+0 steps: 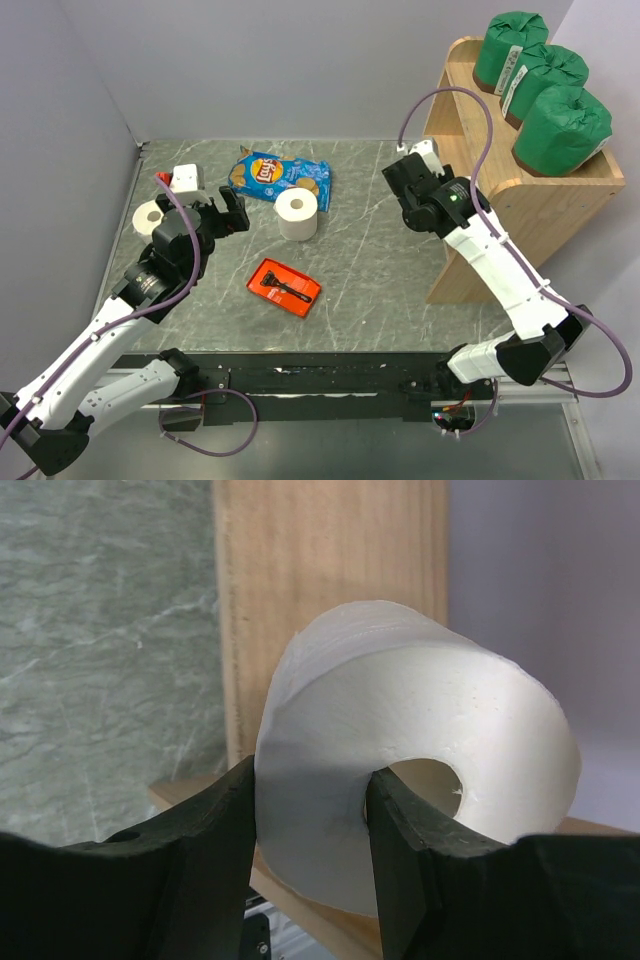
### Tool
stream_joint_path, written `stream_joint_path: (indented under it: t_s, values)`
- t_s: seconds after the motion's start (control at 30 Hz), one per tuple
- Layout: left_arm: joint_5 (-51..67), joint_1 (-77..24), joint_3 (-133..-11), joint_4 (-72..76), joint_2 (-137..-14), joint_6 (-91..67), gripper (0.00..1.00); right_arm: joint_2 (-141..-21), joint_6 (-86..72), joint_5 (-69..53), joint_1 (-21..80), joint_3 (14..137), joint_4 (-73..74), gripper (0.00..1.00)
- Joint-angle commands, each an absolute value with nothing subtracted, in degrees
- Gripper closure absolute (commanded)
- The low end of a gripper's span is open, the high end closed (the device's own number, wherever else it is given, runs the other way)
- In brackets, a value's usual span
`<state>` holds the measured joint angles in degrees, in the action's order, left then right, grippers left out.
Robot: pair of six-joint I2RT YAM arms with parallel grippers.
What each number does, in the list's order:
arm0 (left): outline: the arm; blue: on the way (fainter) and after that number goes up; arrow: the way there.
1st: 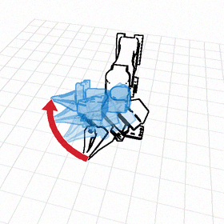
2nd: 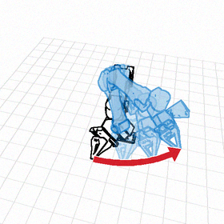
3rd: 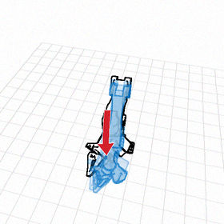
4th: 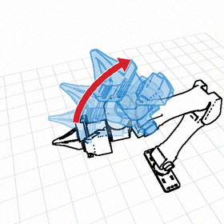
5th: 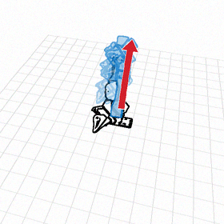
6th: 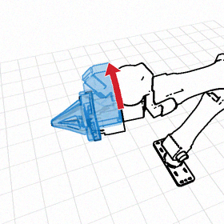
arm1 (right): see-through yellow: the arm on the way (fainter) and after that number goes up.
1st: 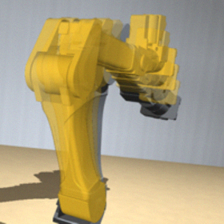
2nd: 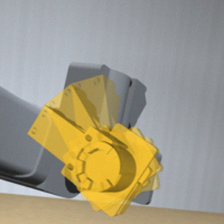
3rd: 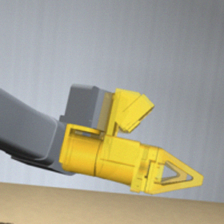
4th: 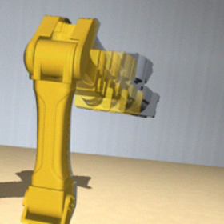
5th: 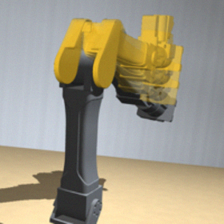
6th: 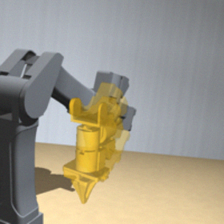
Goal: Place and organize the paper towels onto the shelf
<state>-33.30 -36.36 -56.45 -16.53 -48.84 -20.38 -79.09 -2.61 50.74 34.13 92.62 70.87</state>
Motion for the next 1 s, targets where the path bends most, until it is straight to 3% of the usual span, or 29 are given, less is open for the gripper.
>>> stream_joint_path:
  t_s: [0.0, 0.27, 0.6, 0.97]
  values:
    - [-33.31, -36.65, -56.42, -14.06, -48.51, -20.13, 0.02, -76.56, -3.0, 54.58, 32.78, 93.08, 71.11, 0.56]
    - [-33.22, -36.65, -56.42, -14.06, -48.6, -20.13, 0.01, -75.5, -2.46, 53.0, 32.43, 92.99, 69.69, 0.54]
    - [-33.22, -36.65, -56.51, -14.06, -48.6, -20.13, 0.01, -75.32, -3.43, 54.31, 32.34, 93.95, 70.75, 0.35]
    - [-33.14, -36.56, -56.34, -14.06, -48.43, -20.13, 0.01, -74.54, -0.62, 52.65, 32.26, 95.71, 68.83, 0.34]
